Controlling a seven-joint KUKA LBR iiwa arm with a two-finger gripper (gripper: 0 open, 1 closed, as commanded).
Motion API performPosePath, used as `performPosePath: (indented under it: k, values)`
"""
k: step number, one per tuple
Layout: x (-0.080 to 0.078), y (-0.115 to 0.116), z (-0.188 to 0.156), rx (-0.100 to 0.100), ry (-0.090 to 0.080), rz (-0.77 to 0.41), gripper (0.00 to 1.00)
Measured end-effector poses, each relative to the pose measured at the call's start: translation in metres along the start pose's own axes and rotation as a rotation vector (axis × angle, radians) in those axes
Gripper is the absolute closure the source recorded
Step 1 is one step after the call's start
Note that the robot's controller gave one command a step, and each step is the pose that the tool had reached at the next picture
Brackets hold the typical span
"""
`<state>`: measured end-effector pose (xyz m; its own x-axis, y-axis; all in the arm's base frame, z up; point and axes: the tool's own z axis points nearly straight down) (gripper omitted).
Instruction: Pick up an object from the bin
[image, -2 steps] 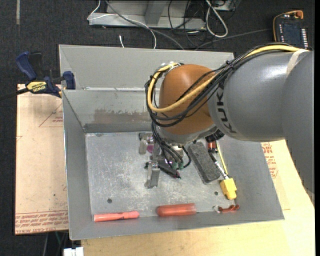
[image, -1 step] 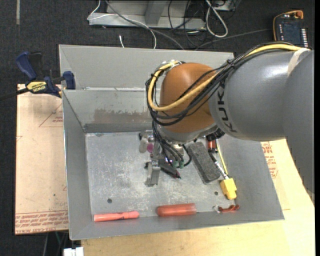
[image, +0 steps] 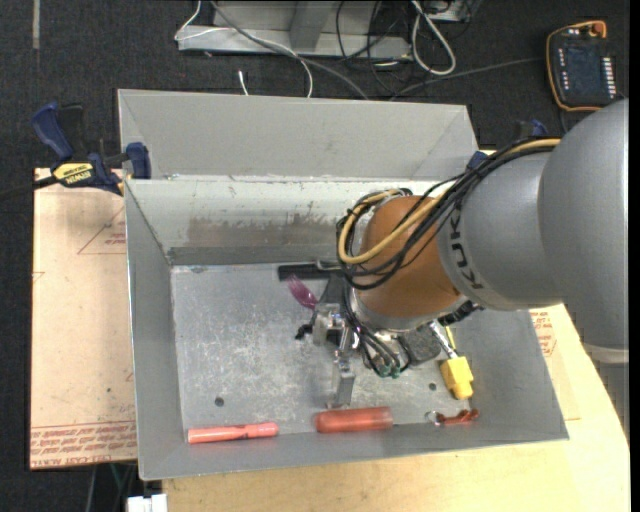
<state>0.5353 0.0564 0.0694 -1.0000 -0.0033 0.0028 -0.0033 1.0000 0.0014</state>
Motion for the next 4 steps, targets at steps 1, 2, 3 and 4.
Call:
performPosePath:
  k: [1,2,3,4]
  values:
    - [-0.025,-0.007,-0.08,-0.007,-0.019,0.011,0.0]
    - [-0.021,-0.029,-0.029,-0.001,0.009,0.172,0.0]
    - [-0.031,-0.023,-0.001,-0.01,-0.018,0.324,0.0]
    - [-0.025,-0.012,-0.002,-0.003,0.001,0.382,1.0]
